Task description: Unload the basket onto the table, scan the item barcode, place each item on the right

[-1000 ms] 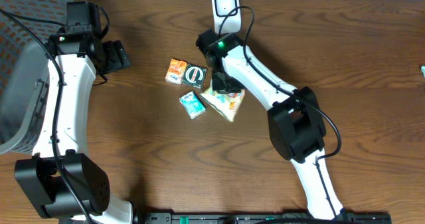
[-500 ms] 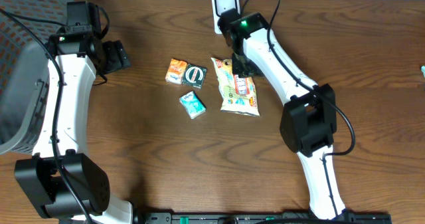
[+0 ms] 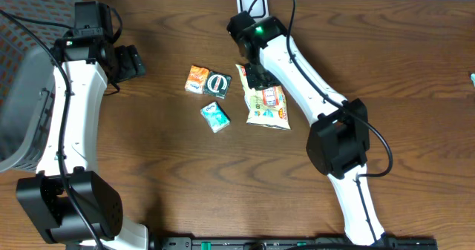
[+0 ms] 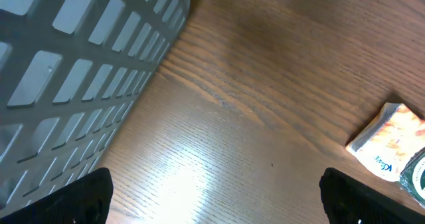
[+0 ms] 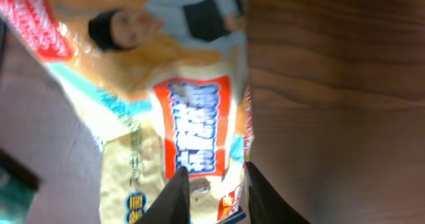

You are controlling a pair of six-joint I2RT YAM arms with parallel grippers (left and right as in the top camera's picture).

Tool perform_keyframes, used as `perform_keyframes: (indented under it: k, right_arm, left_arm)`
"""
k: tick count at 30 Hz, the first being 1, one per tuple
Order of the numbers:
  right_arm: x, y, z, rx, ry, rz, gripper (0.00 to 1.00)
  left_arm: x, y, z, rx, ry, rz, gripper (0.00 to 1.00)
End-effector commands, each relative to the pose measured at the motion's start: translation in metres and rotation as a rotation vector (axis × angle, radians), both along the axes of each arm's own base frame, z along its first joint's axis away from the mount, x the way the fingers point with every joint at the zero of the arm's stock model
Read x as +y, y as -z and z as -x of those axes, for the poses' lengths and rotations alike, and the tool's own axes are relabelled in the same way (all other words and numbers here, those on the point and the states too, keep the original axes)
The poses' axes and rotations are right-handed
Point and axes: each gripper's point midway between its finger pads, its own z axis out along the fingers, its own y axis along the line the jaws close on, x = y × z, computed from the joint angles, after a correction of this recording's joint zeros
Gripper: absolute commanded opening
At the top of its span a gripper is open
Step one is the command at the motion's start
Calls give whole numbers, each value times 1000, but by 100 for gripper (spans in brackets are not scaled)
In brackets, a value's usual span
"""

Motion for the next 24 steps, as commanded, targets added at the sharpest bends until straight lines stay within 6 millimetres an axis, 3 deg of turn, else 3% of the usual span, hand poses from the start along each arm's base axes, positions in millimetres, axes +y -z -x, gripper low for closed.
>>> perform_keyframes:
  k: [1, 5, 8, 11, 14, 16, 21, 24]
  right_arm:
    - [6, 11, 18, 99, -53, -51, 22]
    - [3, 32, 38, 185, -50, -44, 24]
    - [2, 47, 53, 242, -51, -43, 33]
    - [0, 60, 64, 283, -48, -39, 50]
    - [0, 71, 72, 313, -45, -49, 88]
    - [1, 73, 75, 323, -44, -54, 99]
    - [2, 72, 71, 310, -43, -61, 99]
    - [2, 61, 66, 301, -38, -67, 99]
  left_arm:
    - [0, 6, 1, 18, 7, 1, 98]
    - [0, 6, 1, 18, 7, 1, 98]
    - [0, 6, 1, 18, 7, 1, 97]
    - [0, 6, 1, 18, 7, 1, 98]
    - [0, 6, 1, 18, 7, 1, 98]
    - [0, 6, 1, 18, 7, 1, 98]
    - [0, 6, 1, 18, 7, 1, 97]
    - [0, 6, 1, 18, 7, 1, 97]
